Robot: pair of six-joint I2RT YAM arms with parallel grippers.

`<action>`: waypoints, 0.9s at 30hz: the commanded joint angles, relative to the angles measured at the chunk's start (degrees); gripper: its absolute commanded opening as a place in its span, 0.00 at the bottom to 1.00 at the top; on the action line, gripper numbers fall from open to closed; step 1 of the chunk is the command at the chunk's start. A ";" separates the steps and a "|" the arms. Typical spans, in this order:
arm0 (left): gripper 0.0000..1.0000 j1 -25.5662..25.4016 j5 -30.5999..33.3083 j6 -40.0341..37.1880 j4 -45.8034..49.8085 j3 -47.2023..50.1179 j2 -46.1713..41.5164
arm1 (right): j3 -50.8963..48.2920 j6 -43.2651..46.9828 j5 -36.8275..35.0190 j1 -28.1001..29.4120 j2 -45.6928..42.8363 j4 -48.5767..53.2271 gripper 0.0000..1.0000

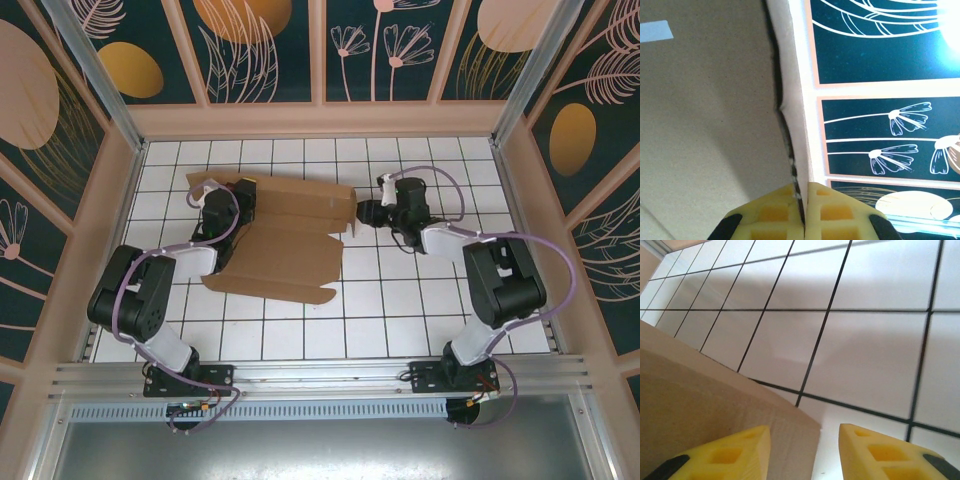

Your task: Fold the paper box

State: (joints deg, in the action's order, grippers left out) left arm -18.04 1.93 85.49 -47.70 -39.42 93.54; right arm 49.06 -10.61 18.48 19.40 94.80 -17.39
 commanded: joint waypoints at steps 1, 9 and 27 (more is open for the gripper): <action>0.00 -0.15 -1.15 -4.10 8.86 1.45 -0.15 | 2.41 7.29 -1.47 -0.16 -4.36 3.83 0.43; 0.00 0.07 -1.63 -5.26 10.26 0.31 -0.20 | 11.09 13.00 -12.58 4.40 -11.44 16.44 0.41; 0.00 0.19 -2.43 -3.95 9.78 0.47 0.42 | 31.33 -5.12 -10.99 12.59 4.61 38.49 0.00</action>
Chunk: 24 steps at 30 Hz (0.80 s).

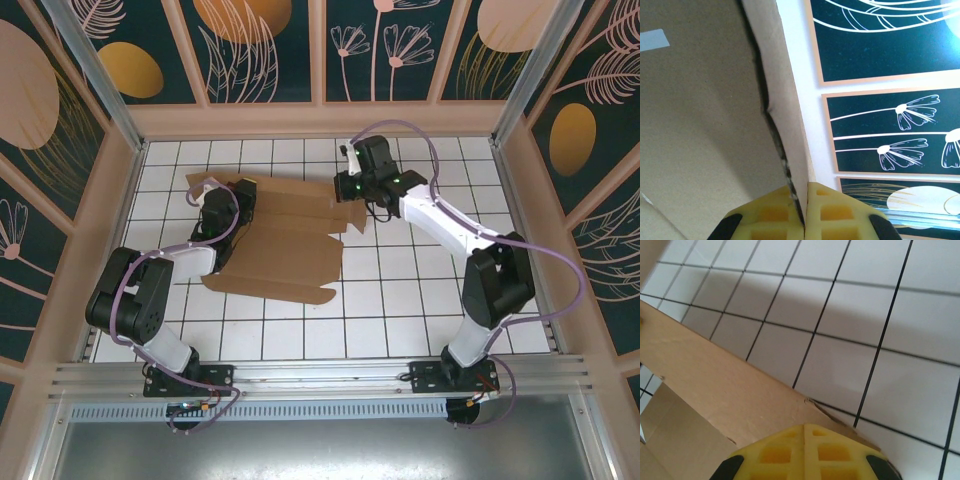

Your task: Fold the paper box

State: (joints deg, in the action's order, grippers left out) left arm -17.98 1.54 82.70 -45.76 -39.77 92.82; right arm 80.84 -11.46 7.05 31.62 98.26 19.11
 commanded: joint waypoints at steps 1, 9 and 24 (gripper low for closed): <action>0.00 0.13 -2.16 -1.05 7.72 0.91 1.15 | -0.88 -4.92 0.79 0.24 1.53 1.16 0.00; 0.00 0.06 -2.31 -0.61 7.24 1.36 0.53 | -4.14 -15.55 8.02 0.03 3.97 -7.52 0.00; 0.00 0.12 -2.95 -0.25 6.56 1.43 1.18 | -22.25 -36.78 21.92 -7.45 -5.71 -32.48 0.23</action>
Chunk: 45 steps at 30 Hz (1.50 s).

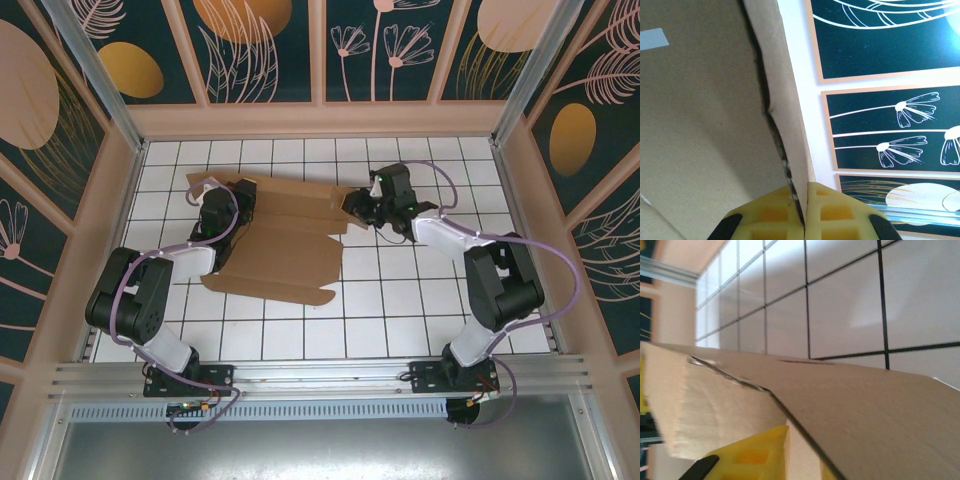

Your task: Fold the paper box

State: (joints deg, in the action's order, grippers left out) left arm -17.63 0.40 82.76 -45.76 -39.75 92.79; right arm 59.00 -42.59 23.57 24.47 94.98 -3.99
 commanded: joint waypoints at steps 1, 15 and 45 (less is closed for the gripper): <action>0.00 -0.28 -1.85 -0.32 6.56 1.34 1.20 | 0.14 -5.15 5.41 -0.17 -2.51 -8.71 0.23; 0.00 -0.27 -2.10 -0.45 7.06 0.90 1.34 | 6.45 0.12 3.17 -0.21 -2.52 3.26 0.39; 0.00 -0.25 -3.04 -0.23 6.93 0.20 2.12 | 14.55 -0.24 7.77 3.30 6.23 5.93 0.55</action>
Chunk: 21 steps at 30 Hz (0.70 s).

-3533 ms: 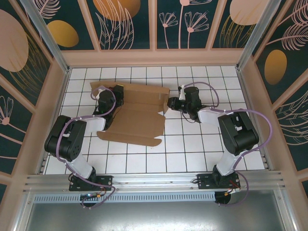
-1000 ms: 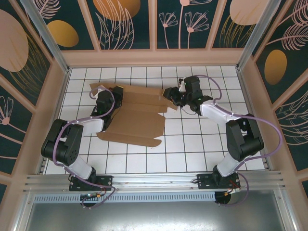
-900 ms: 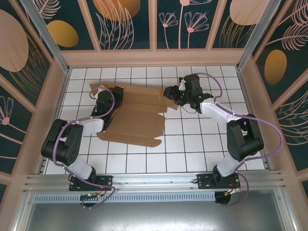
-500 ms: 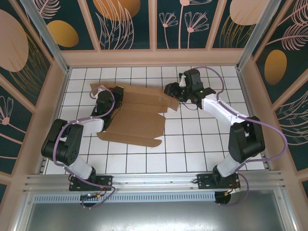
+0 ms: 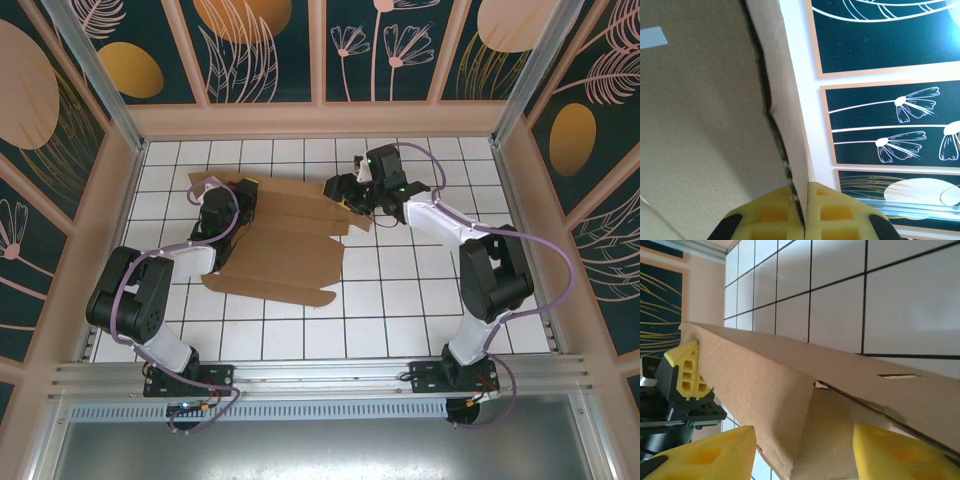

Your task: Fold the paper box

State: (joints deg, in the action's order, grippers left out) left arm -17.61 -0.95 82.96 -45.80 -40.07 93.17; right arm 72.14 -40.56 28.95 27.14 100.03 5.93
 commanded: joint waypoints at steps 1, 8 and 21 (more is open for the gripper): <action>0.00 -0.28 -1.86 -0.36 6.95 0.53 1.84 | 0.79 -3.33 2.99 0.64 1.36 -5.93 0.55; 0.00 -0.22 -2.23 0.11 6.34 1.14 2.02 | -4.59 -14.05 5.88 -0.06 2.81 -23.39 0.50; 0.00 -0.31 -2.51 0.88 5.04 2.20 2.81 | -12.97 -22.11 8.62 -1.01 2.70 -37.13 0.18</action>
State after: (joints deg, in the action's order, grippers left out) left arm -17.61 -1.28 83.64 -46.63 -39.90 93.56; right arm 60.84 -59.33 35.62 26.33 102.48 -23.90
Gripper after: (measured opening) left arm 0.051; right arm 0.193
